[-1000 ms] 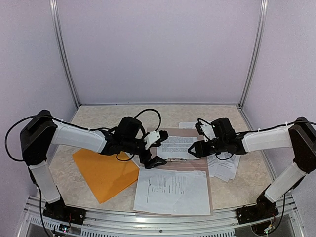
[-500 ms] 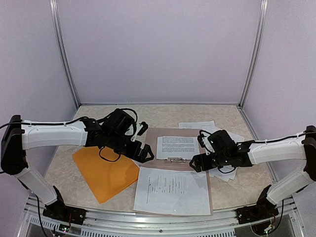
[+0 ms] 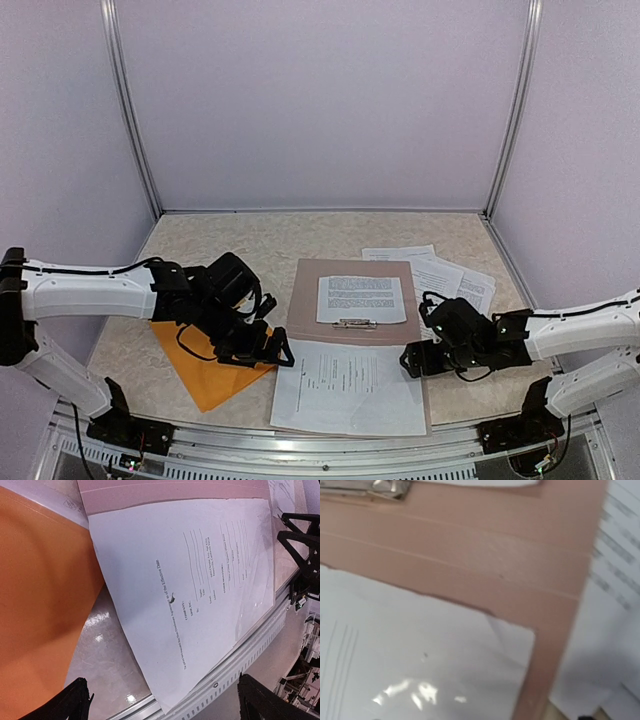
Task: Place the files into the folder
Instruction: Pick up the folder with files at the center of the board, then pass from the left arm to the right, then place the folder with some files at the center of the board.
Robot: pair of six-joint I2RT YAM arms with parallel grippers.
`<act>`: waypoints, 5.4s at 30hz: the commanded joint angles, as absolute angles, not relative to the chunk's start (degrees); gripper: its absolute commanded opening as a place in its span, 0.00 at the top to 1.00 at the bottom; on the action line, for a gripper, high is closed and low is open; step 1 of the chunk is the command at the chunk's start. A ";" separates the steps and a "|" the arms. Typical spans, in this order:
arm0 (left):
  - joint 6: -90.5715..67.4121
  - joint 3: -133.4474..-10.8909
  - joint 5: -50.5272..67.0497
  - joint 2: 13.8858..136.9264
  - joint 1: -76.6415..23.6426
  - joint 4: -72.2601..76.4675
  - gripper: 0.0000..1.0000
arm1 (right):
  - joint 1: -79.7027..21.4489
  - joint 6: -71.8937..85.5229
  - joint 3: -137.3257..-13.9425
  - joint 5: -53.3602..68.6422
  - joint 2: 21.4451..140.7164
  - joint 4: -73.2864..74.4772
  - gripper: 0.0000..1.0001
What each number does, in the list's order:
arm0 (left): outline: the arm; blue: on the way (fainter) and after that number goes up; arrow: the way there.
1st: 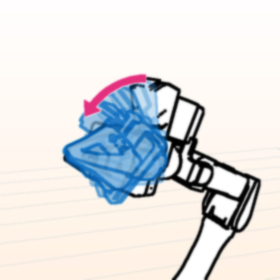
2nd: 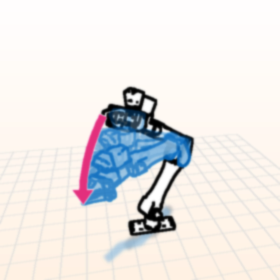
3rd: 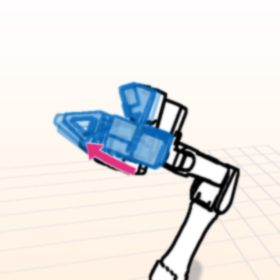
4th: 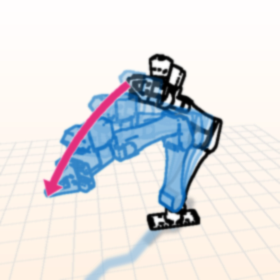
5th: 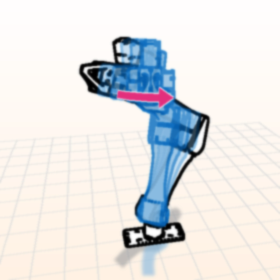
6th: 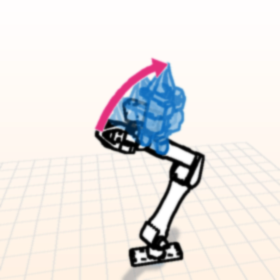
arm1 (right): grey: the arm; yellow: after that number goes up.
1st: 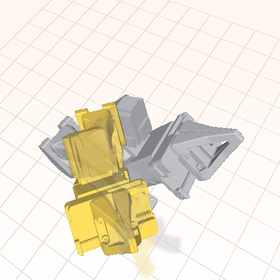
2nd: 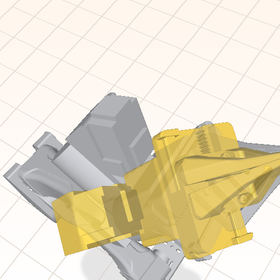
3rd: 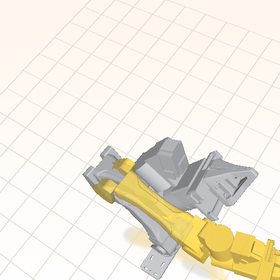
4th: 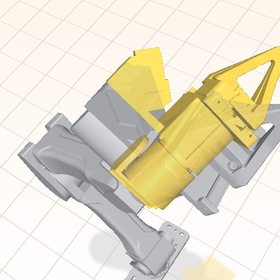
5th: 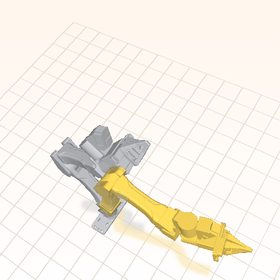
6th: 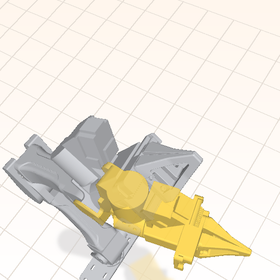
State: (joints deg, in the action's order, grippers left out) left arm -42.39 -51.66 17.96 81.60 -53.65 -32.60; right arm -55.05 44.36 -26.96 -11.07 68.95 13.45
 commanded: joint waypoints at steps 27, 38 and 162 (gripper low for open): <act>-58.37 -46.66 35.41 93.95 -54.29 -7.29 0.01 | -56.07 48.46 -15.87 -9.51 65.51 5.63 0.23; -60.91 -45.28 36.98 92.61 -52.00 -1.21 0.35 | -56.62 45.24 -19.78 -9.78 66.00 7.47 0.25; -42.98 -55.46 9.89 75.75 -36.11 -30.39 0.01 | -45.53 -12.51 -123.01 2.25 121.37 62.04 0.68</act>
